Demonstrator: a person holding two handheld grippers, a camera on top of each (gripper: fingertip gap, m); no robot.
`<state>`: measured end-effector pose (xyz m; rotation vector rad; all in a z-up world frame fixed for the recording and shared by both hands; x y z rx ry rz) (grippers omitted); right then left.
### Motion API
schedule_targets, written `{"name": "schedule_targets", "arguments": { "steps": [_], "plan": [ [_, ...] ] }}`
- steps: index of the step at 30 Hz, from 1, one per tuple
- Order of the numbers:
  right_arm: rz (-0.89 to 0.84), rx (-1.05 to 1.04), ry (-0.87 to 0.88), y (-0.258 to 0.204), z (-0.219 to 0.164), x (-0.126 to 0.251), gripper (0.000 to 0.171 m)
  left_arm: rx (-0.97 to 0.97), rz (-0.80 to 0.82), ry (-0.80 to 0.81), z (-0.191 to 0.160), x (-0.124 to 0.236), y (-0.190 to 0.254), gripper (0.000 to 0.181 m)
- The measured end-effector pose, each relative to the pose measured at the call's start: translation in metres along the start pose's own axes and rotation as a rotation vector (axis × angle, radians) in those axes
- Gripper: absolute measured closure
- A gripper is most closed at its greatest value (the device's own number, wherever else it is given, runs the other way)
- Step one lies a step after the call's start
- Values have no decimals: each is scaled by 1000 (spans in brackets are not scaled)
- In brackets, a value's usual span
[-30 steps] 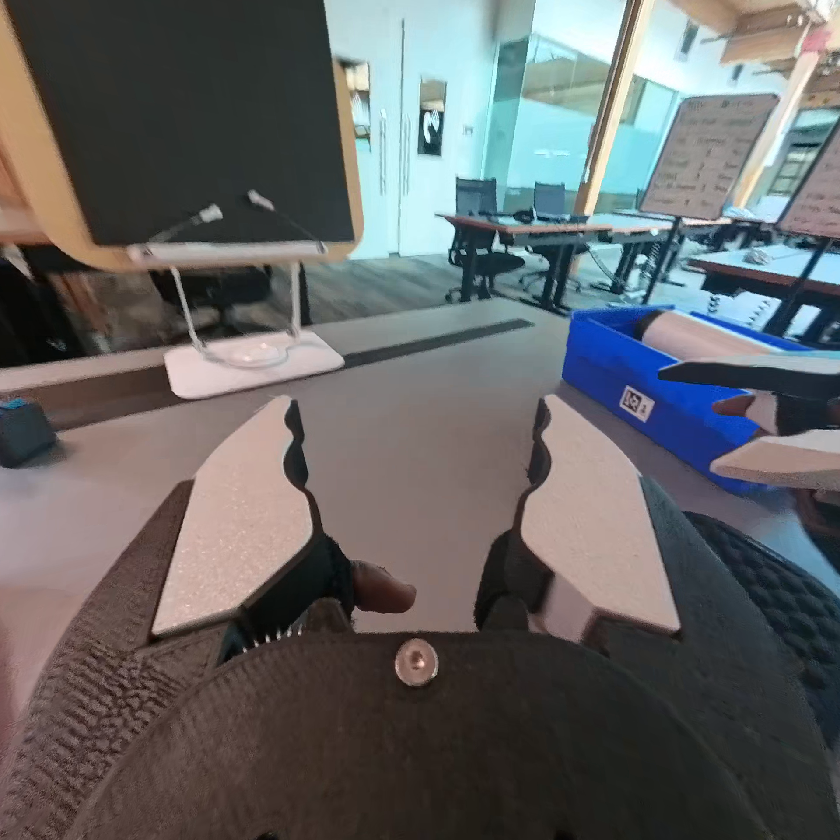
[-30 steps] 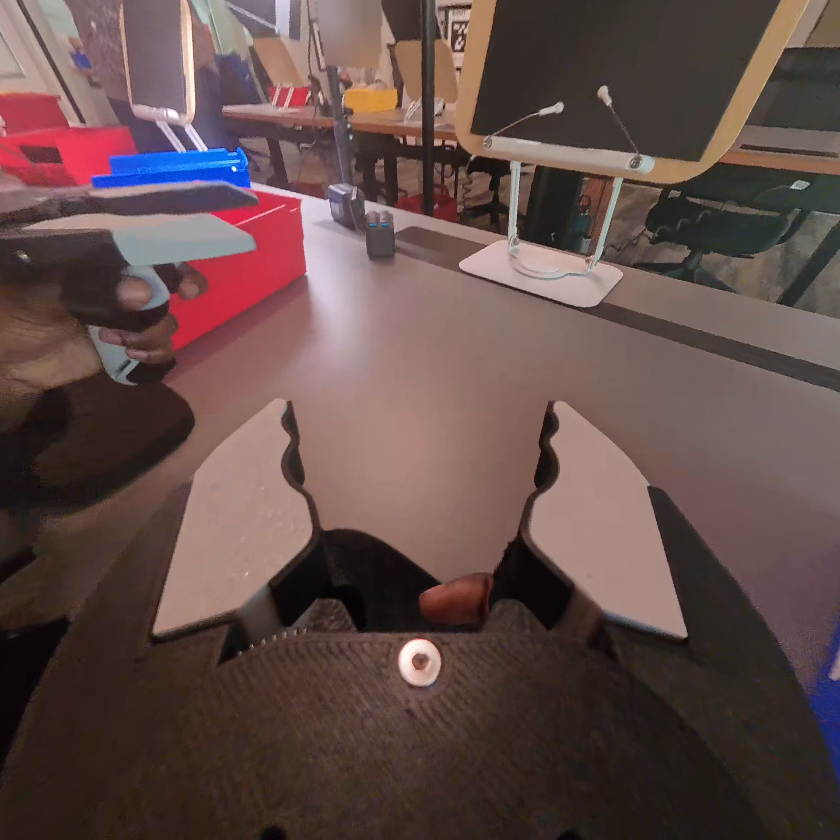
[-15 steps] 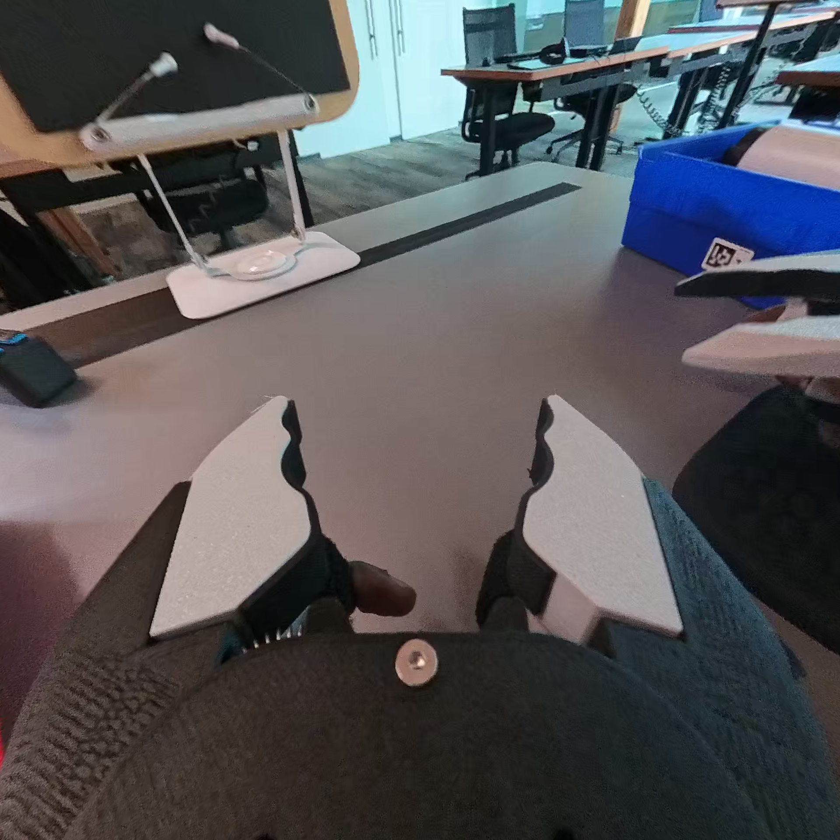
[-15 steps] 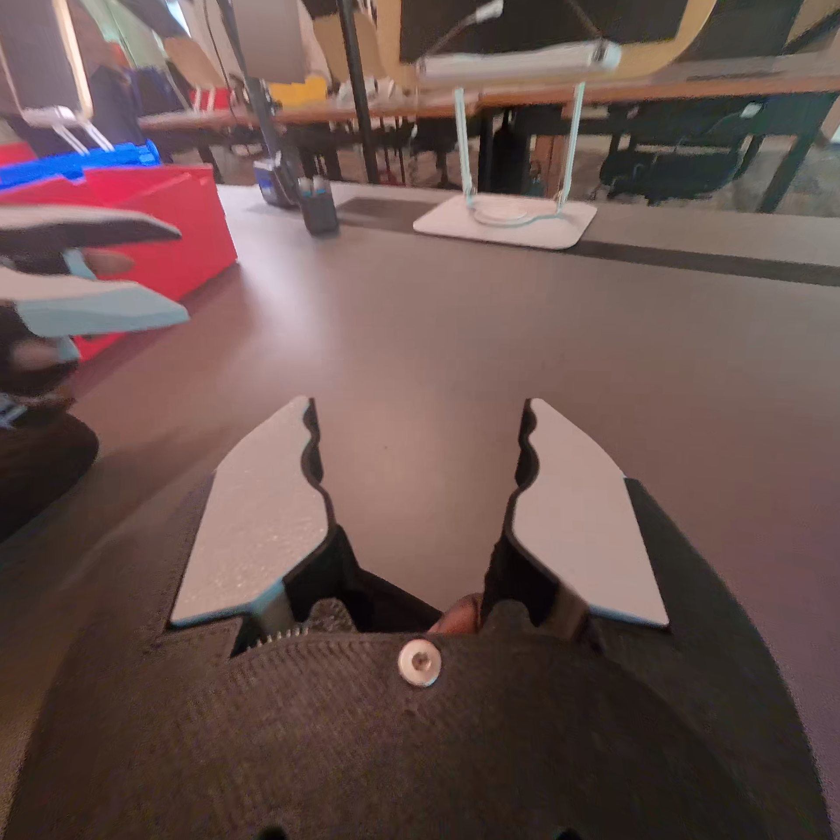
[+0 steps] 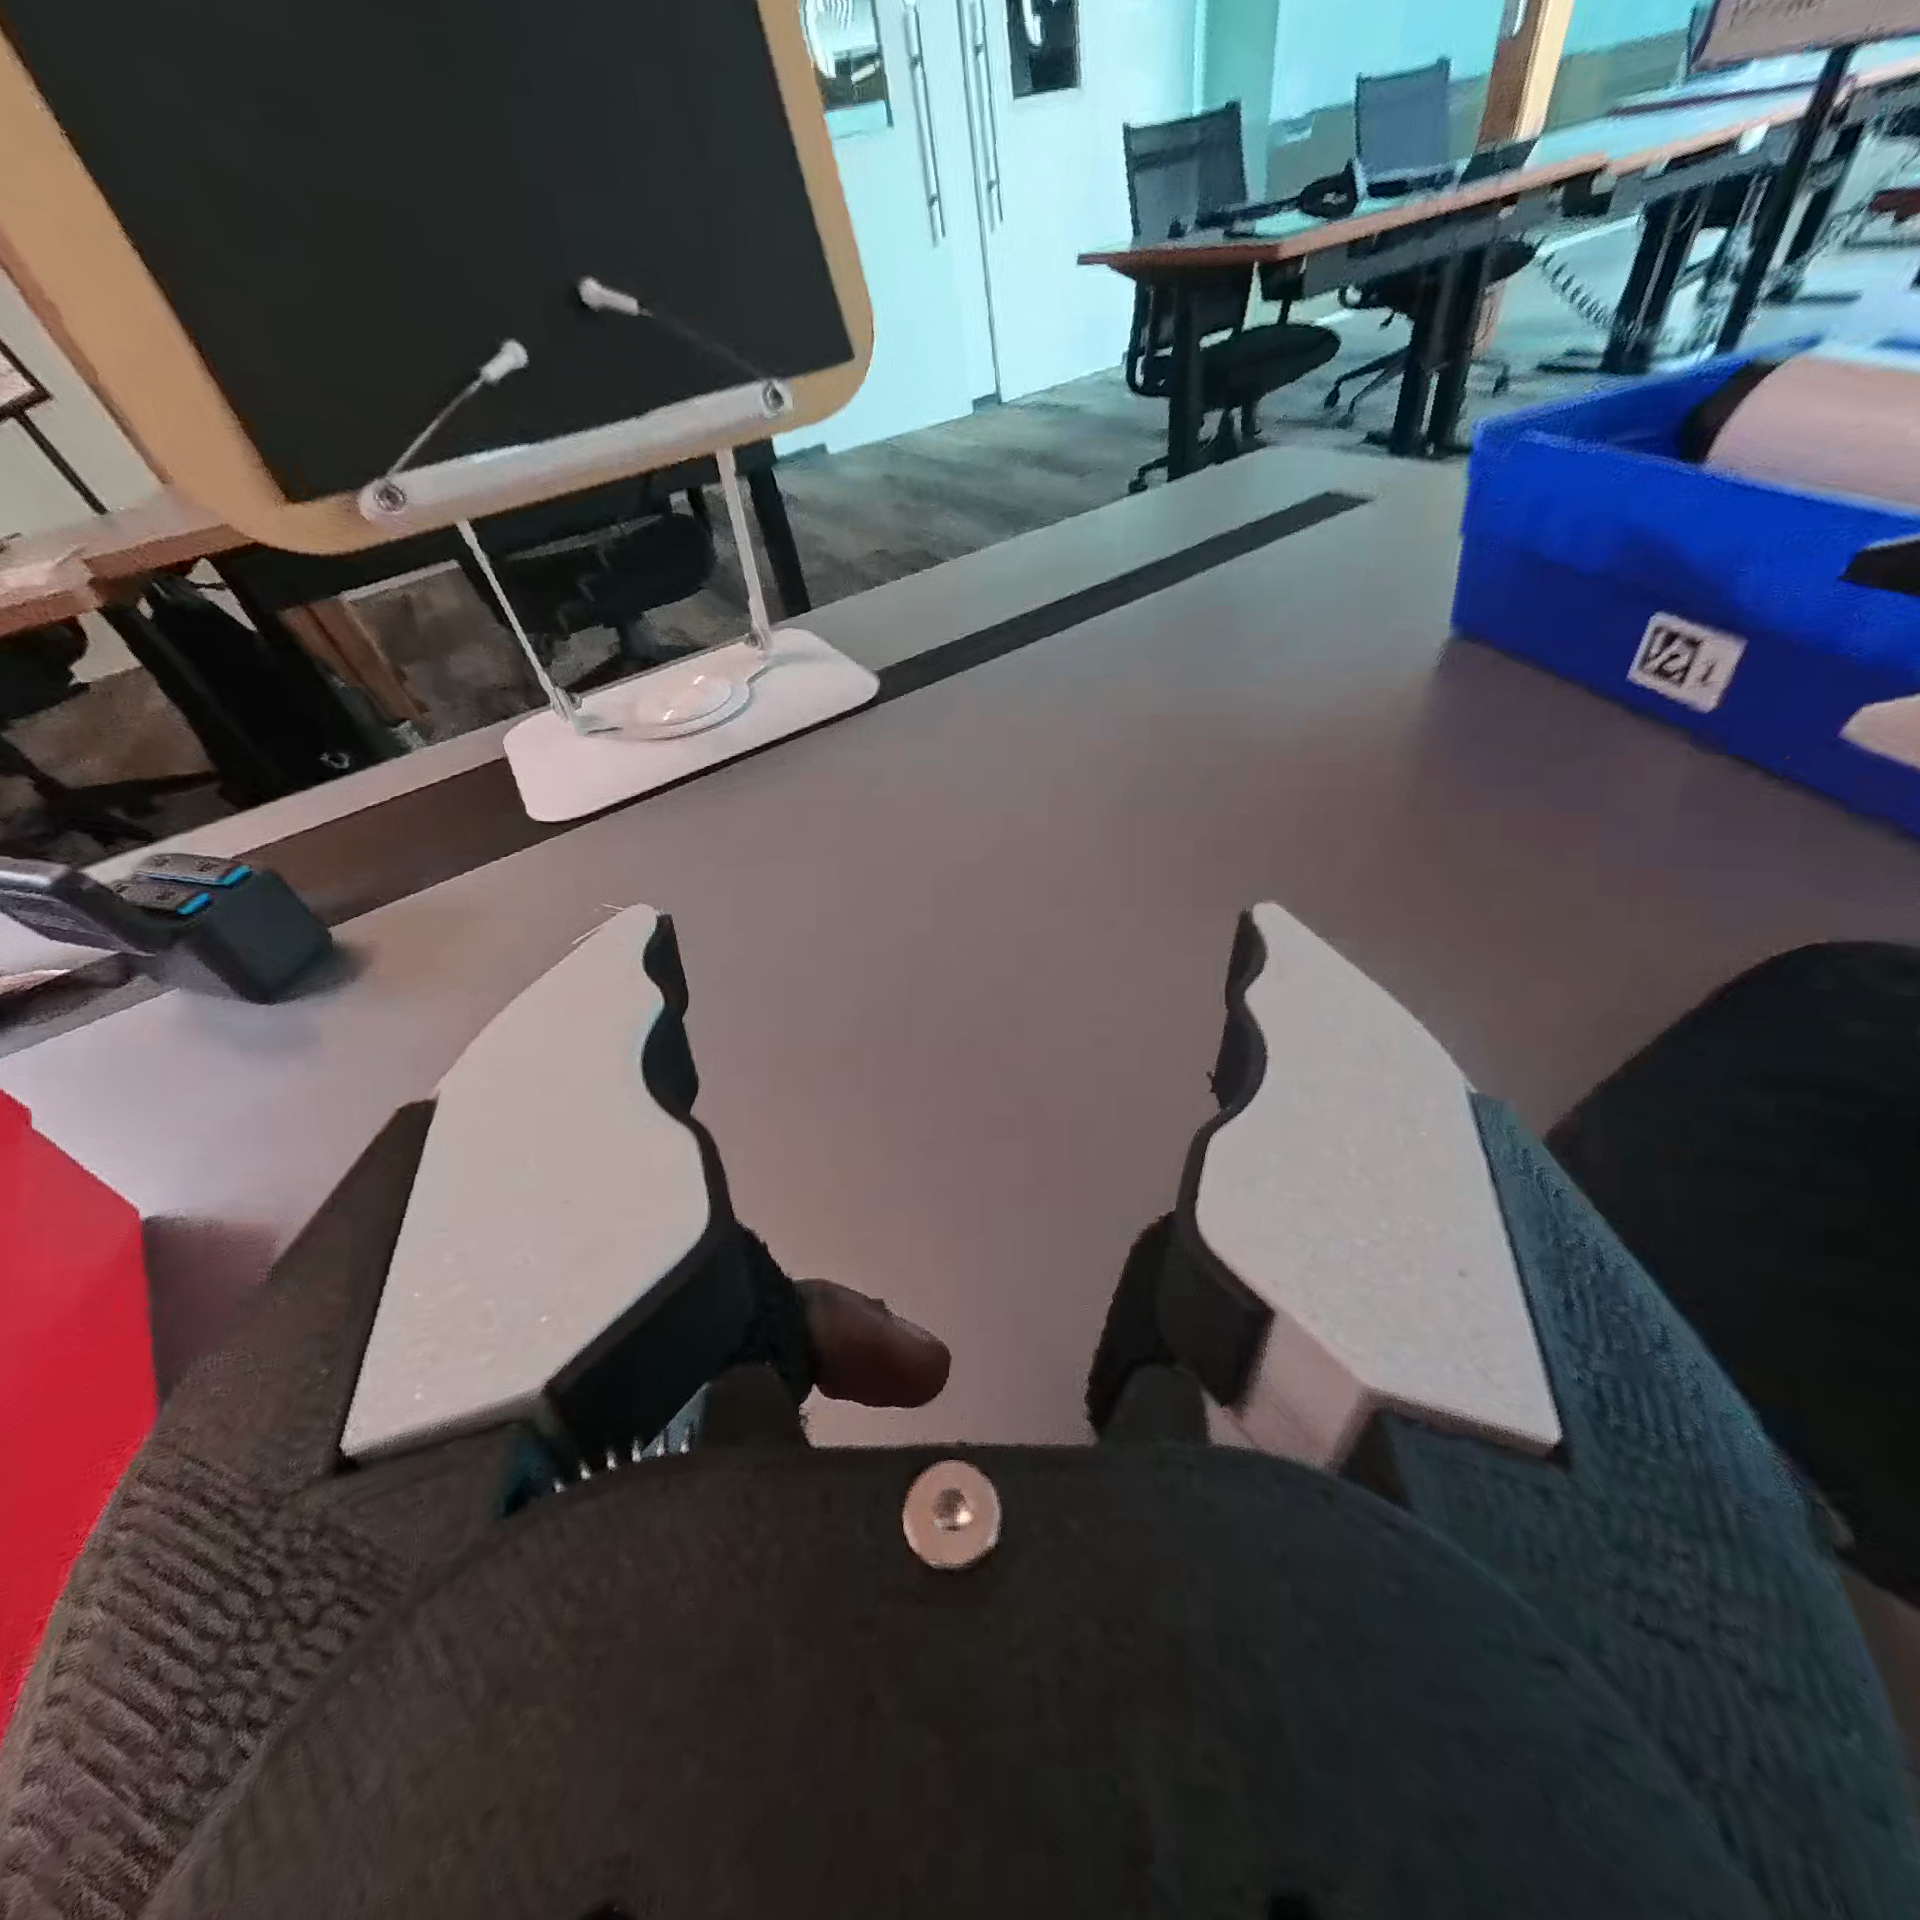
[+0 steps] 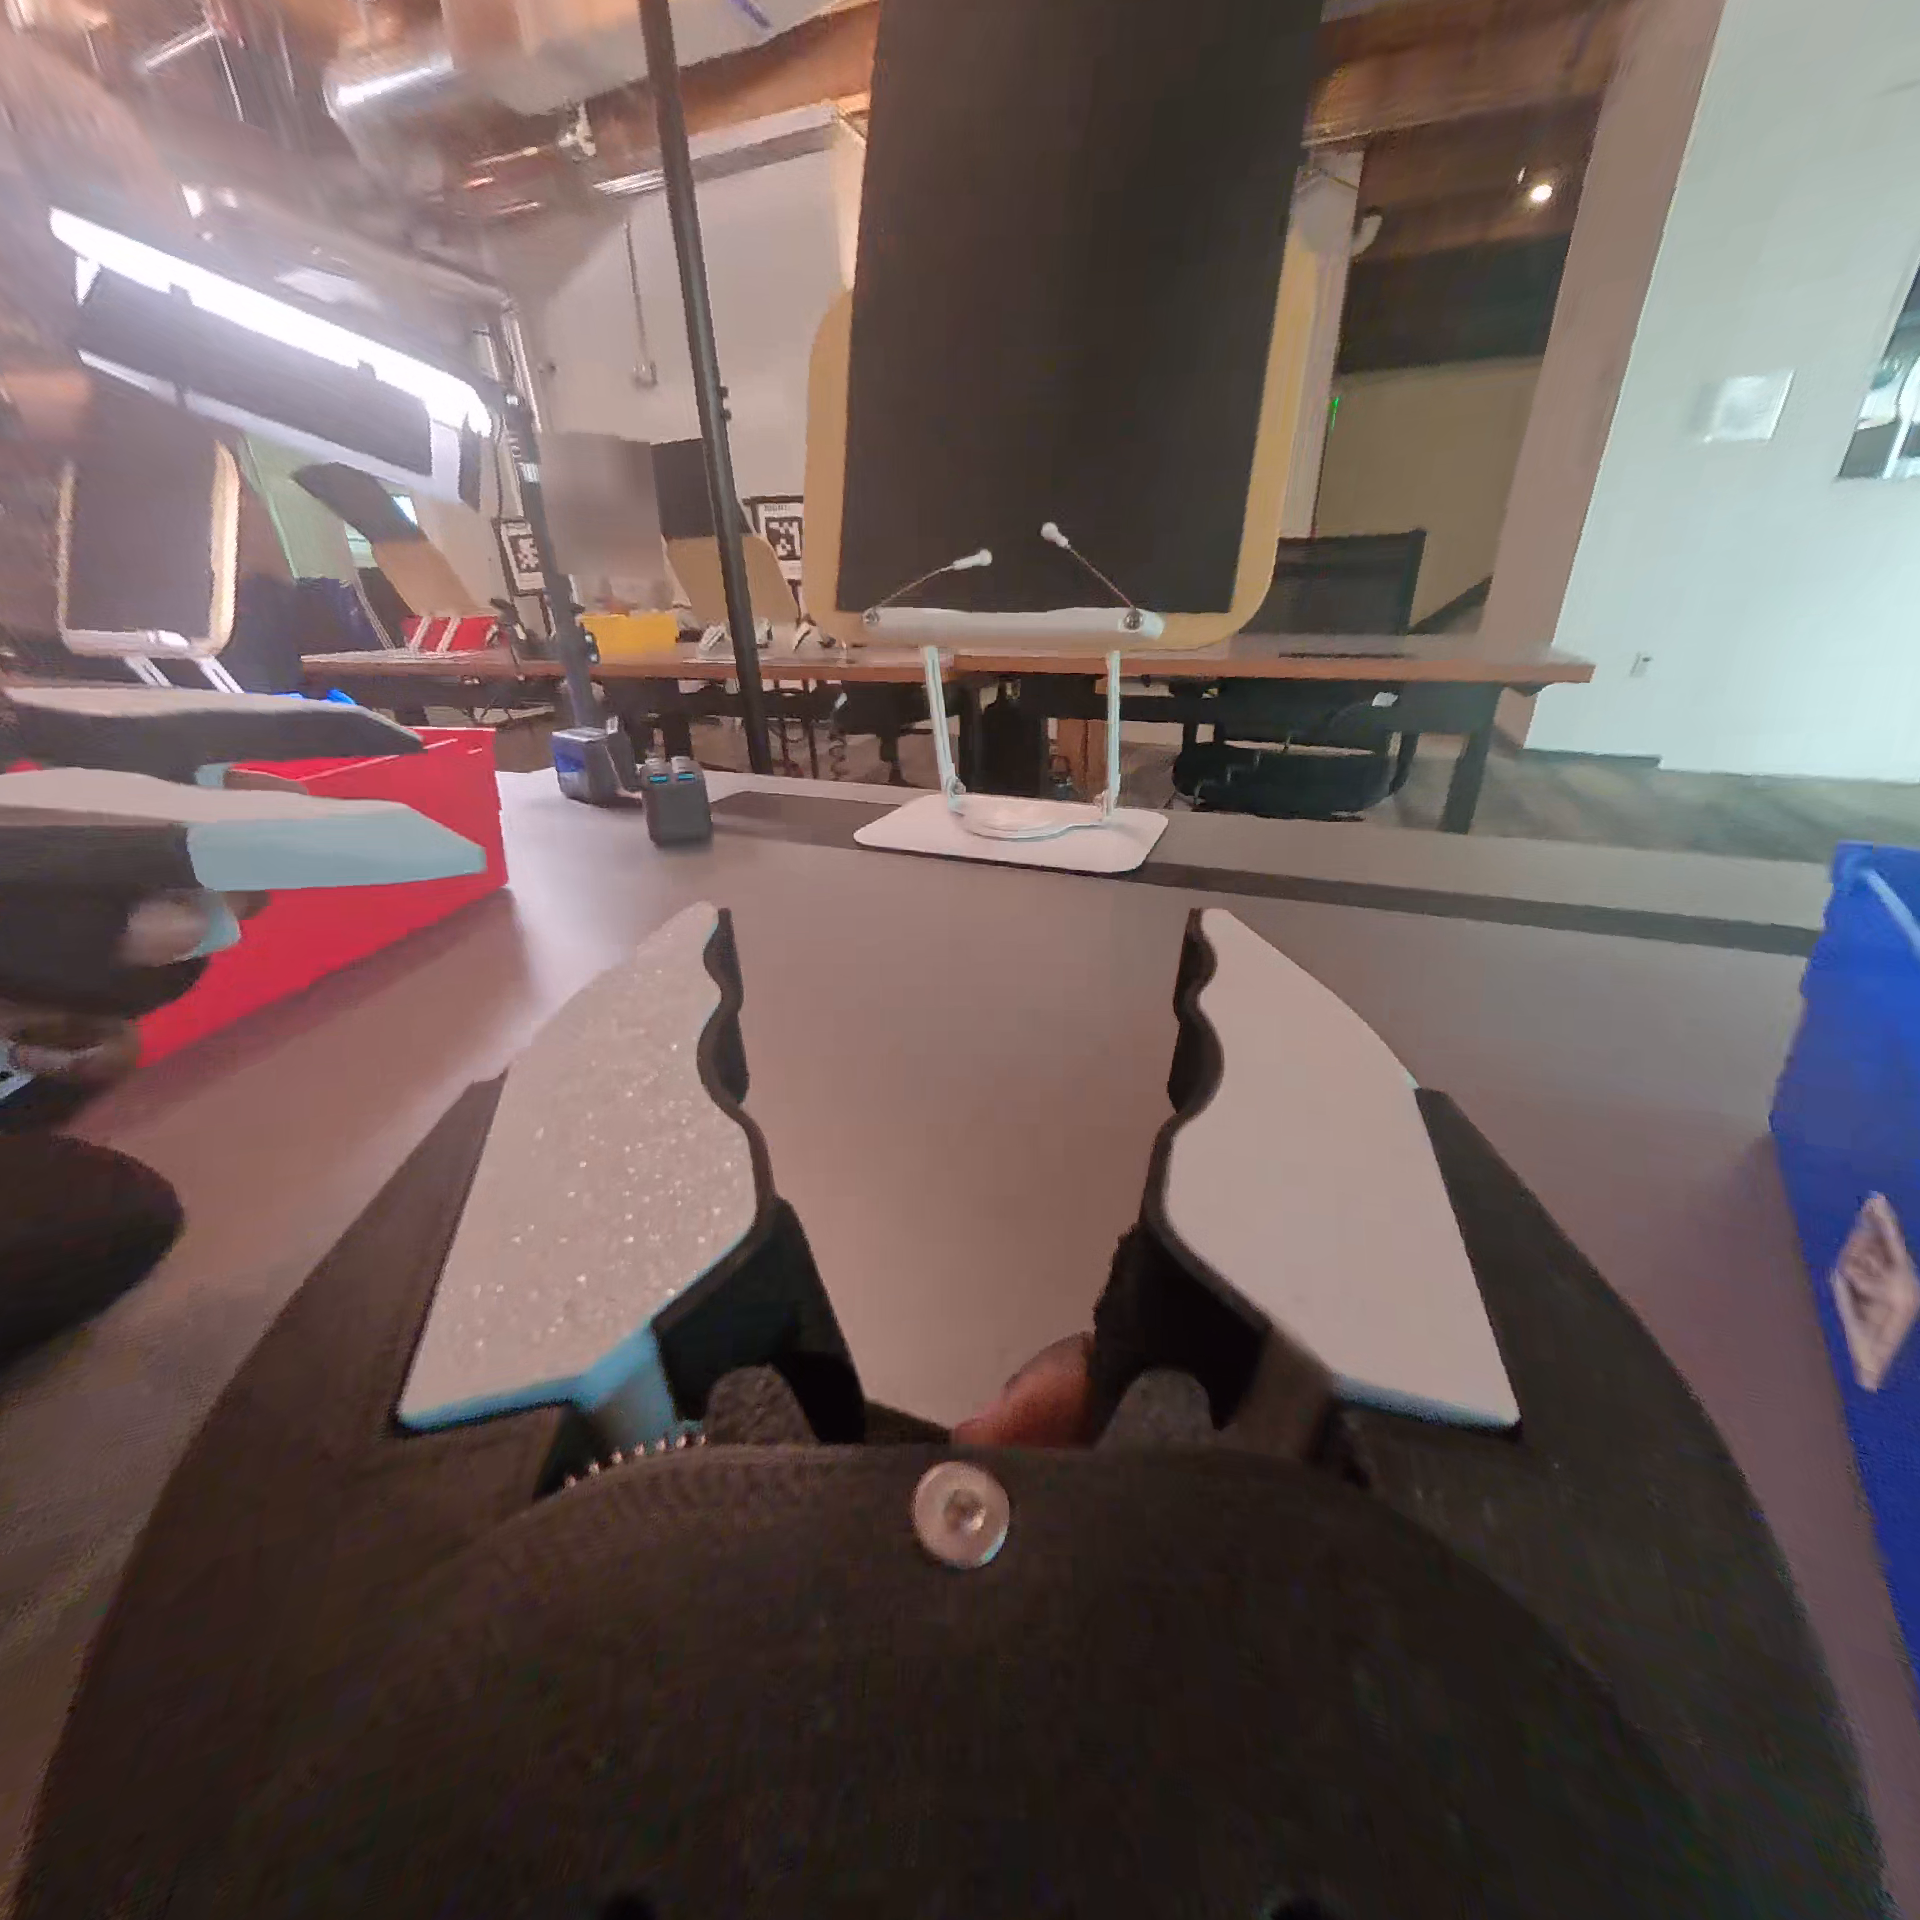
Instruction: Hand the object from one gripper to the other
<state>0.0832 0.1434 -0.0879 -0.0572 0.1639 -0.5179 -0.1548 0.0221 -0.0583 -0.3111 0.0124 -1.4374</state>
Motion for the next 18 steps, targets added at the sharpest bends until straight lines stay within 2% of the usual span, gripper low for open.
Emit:
{"name": "schedule_targets", "arguments": {
  "steps": [2,4,7,9,12,15,16,18],
  "plan": [
    [-53,41,-21,9,12,21,90,-5,72,34,4,18,3,82],
    [-175,147,-14,23,23,48,89,7,163,80,0,40,5,84],
    [-390,194,-18,47,32,87,93,52,214,115,-9,69,8,86],
    [-478,188,-120,63,28,102,91,72,242,126,-14,86,10,87],
    [-468,158,-304,76,14,103,97,109,247,152,-19,105,14,89],
    [-482,229,-386,82,8,87,126,80,257,107,-25,119,19,89],
    [-509,261,-432,85,6,80,130,64,261,96,-27,123,21,89],
    [-498,282,-573,92,-2,68,156,39,265,112,-27,130,21,88]
  ]
}}
Point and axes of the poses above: each gripper's, where its closed fingertips meet, x back along the fingers, z out of its top, y = z × x across the jaws, the point moved 10 cm from there along x, back along the fingers, and after that the axes turned 4 degrees about -x, right-handed, at the moved point
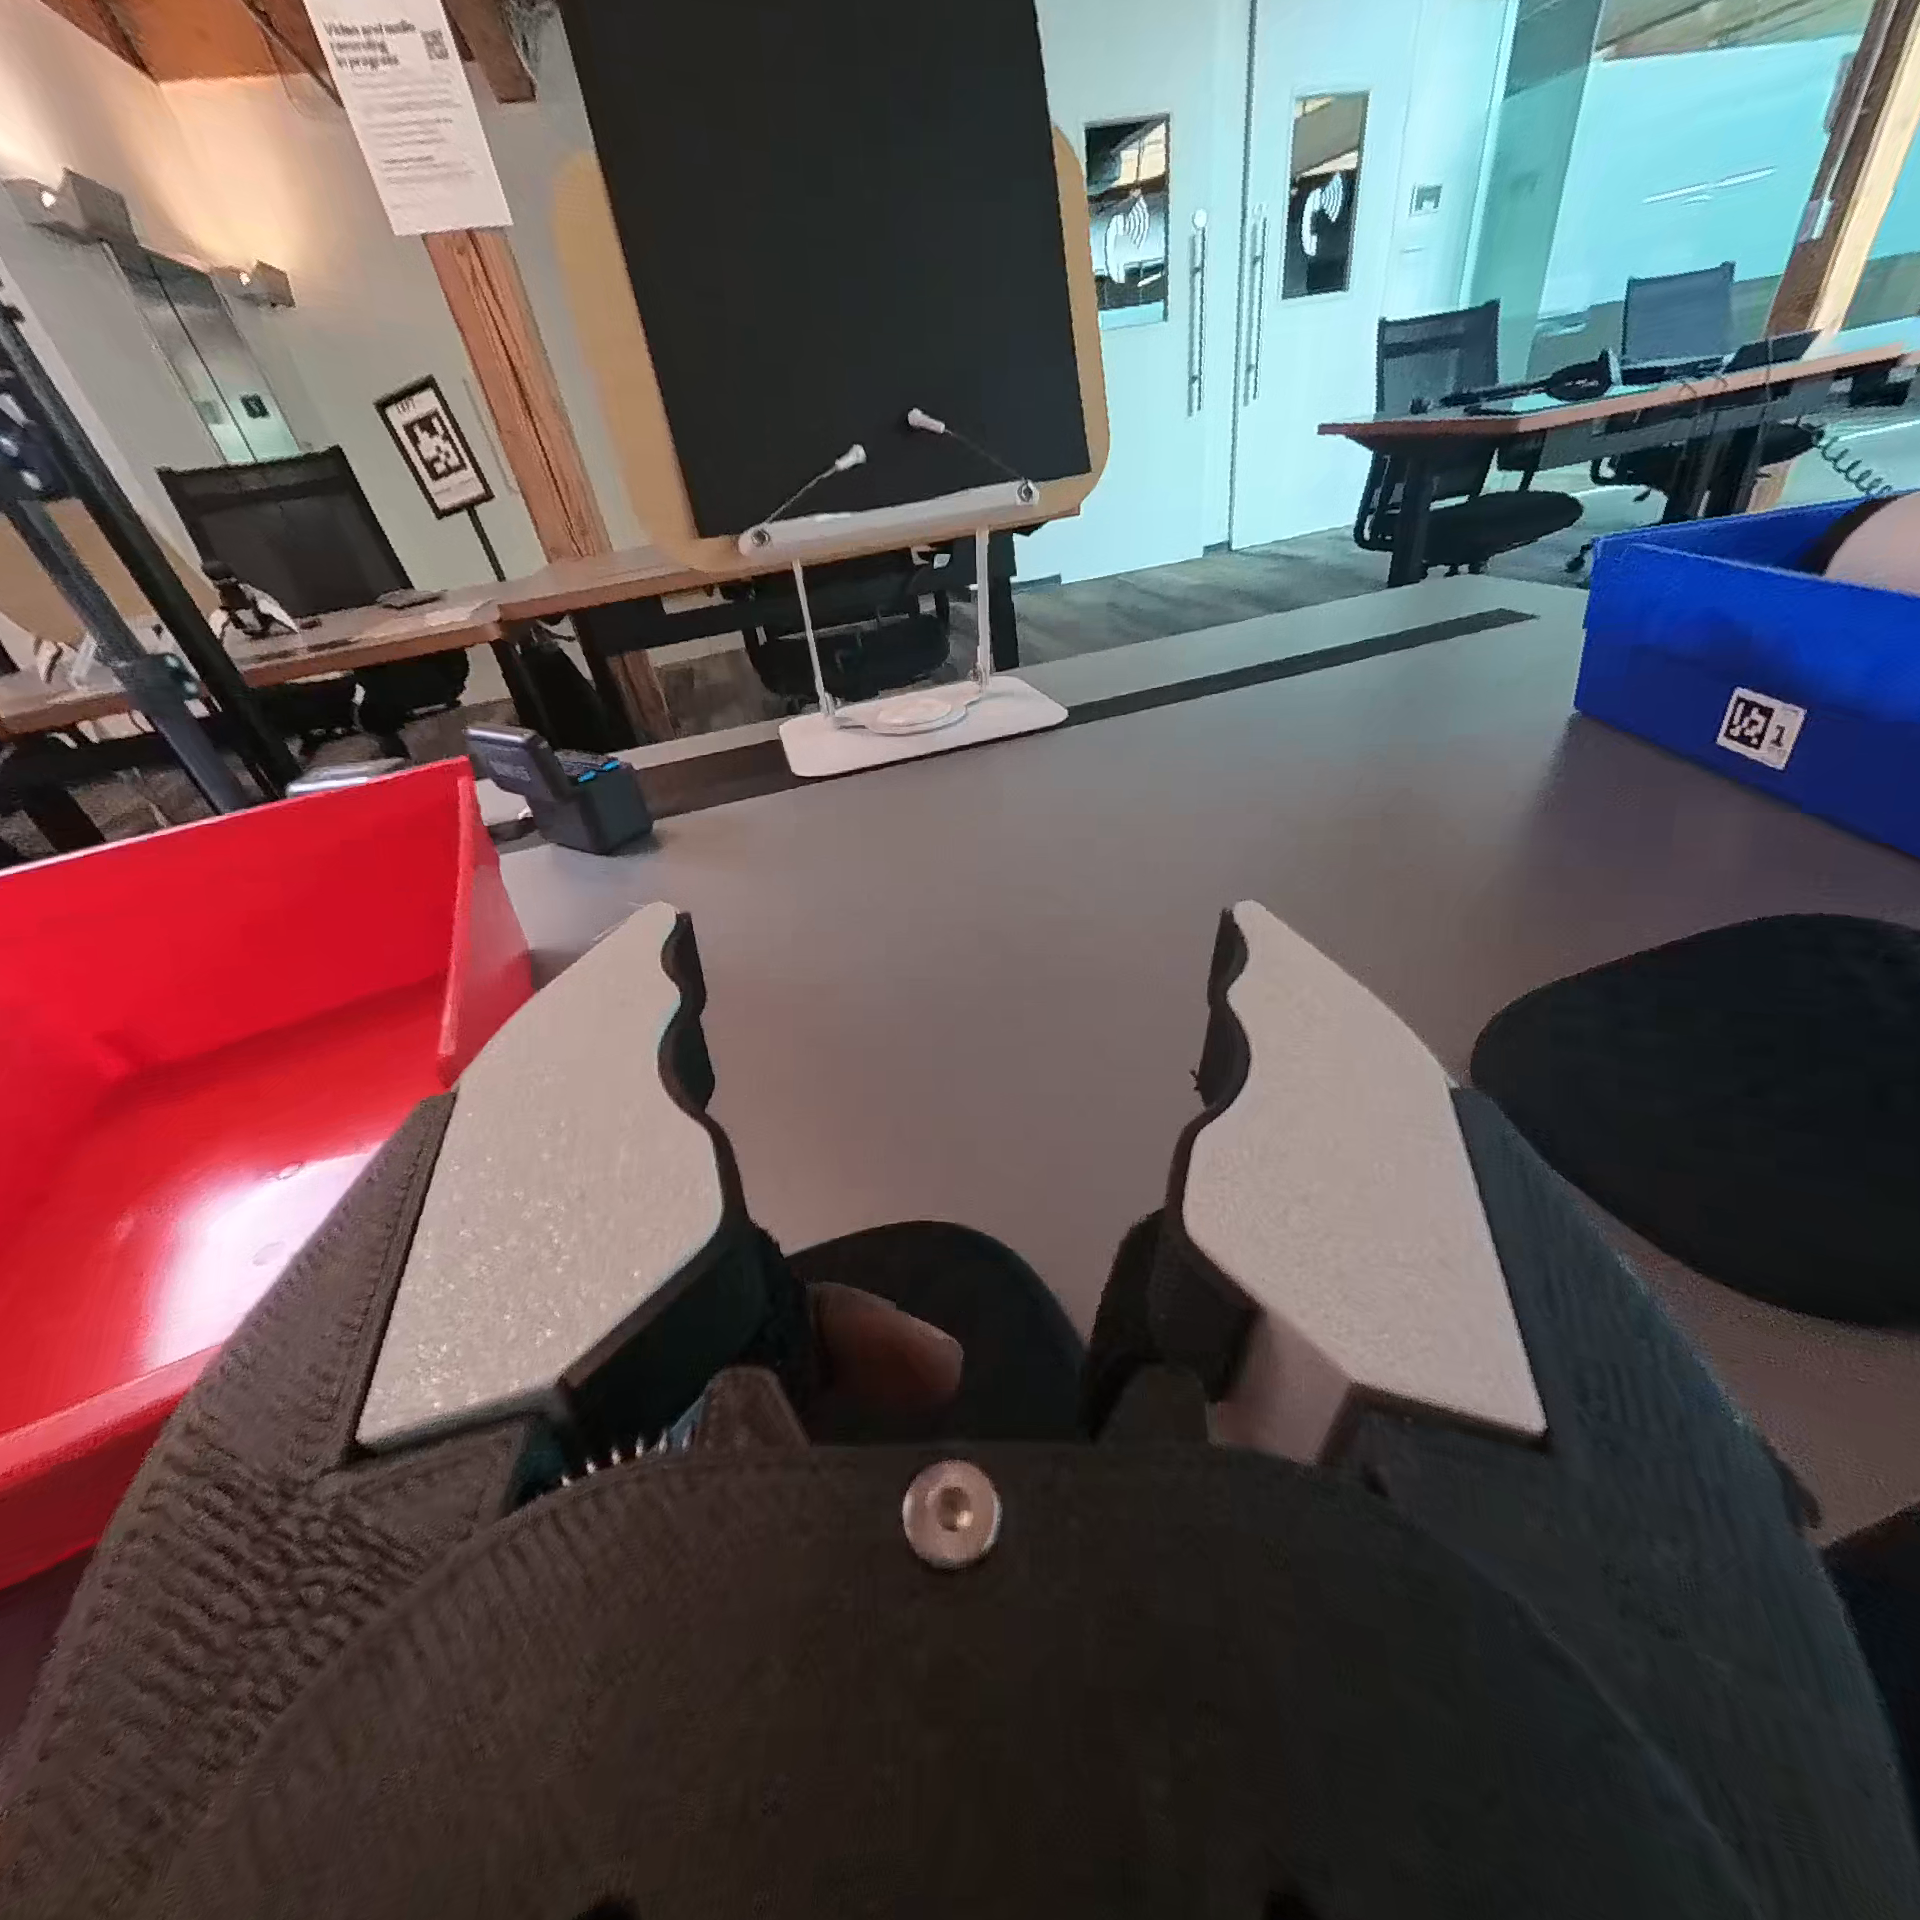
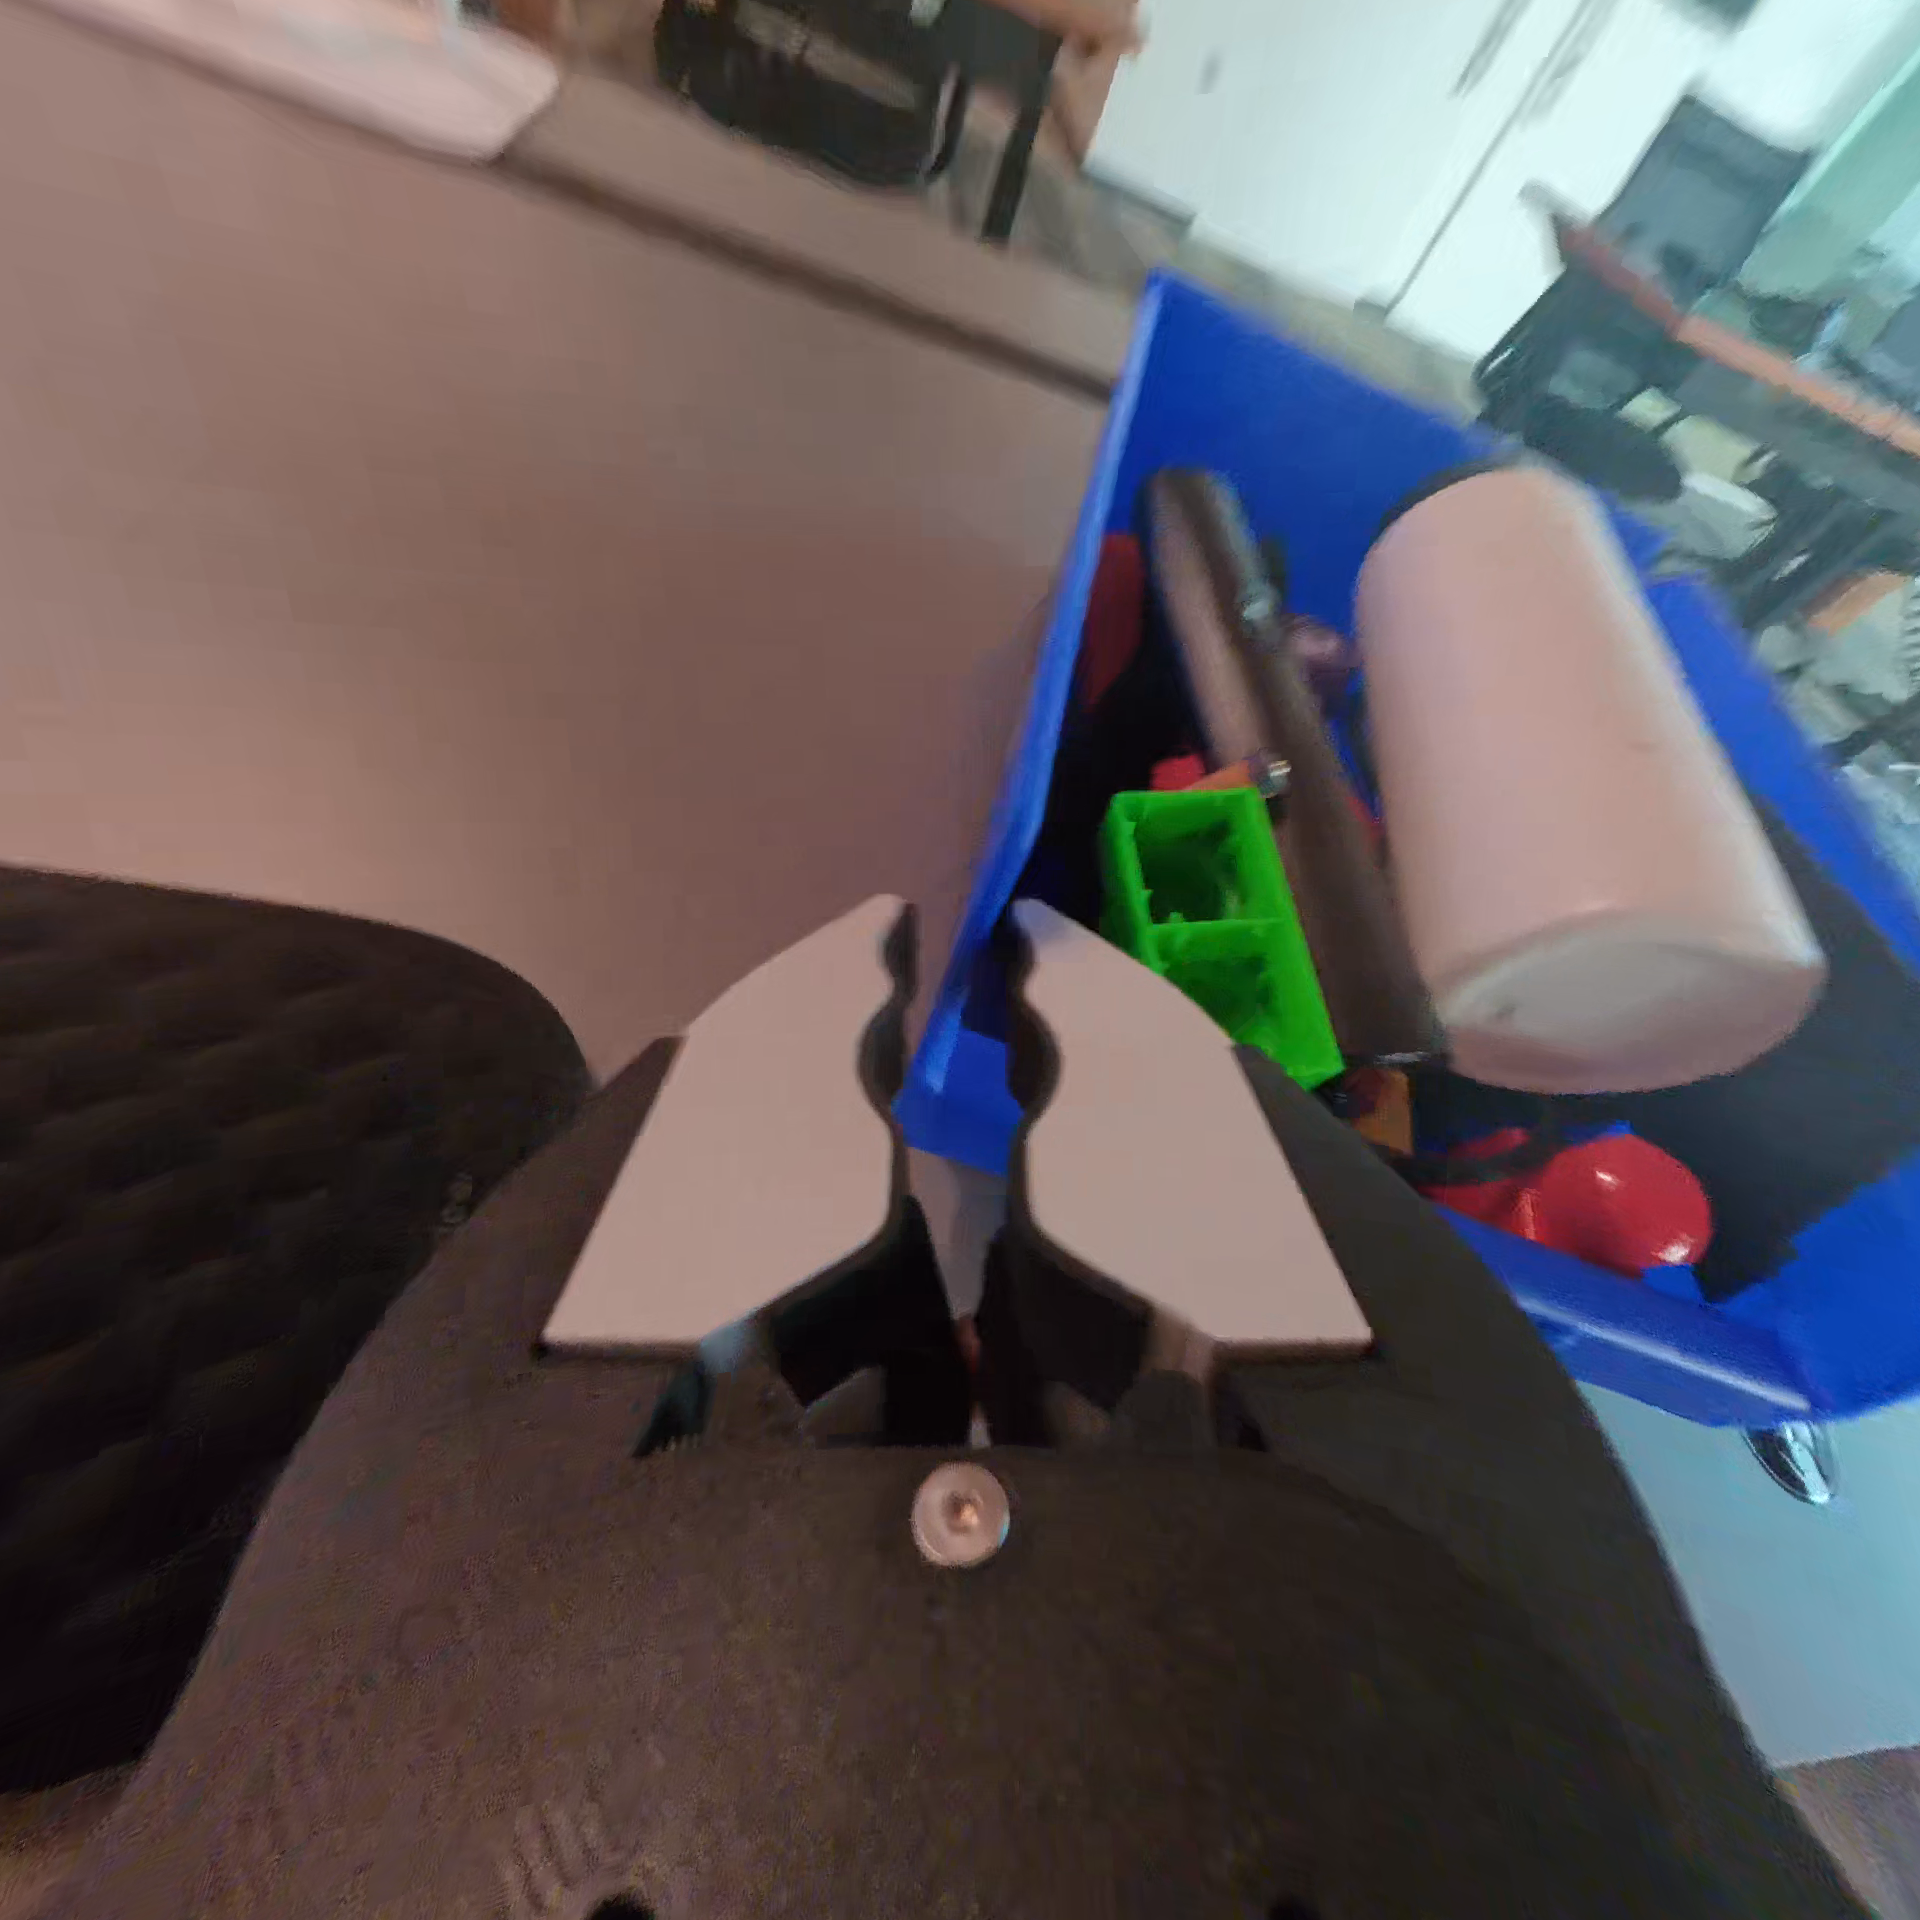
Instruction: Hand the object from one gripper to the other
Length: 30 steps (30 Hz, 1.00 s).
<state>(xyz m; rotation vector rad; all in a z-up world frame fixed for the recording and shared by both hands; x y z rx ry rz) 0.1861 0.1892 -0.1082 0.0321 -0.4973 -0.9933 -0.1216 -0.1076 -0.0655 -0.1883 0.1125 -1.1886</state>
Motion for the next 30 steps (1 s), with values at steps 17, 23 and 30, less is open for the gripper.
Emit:
{"name": "schedule_targets", "arguments": {
  "steps": [17,23,30],
  "plan": [
    [144,198,-35,-53,37,-43,154,-13,18,46,2,16,-16,90],
    [211,237,-27,-86,52,-54,153,39,50,82,-1,24,-32,91],
    [328,207,14,-126,64,-59,154,55,25,-8,-12,16,-37,90]
  ]
}}
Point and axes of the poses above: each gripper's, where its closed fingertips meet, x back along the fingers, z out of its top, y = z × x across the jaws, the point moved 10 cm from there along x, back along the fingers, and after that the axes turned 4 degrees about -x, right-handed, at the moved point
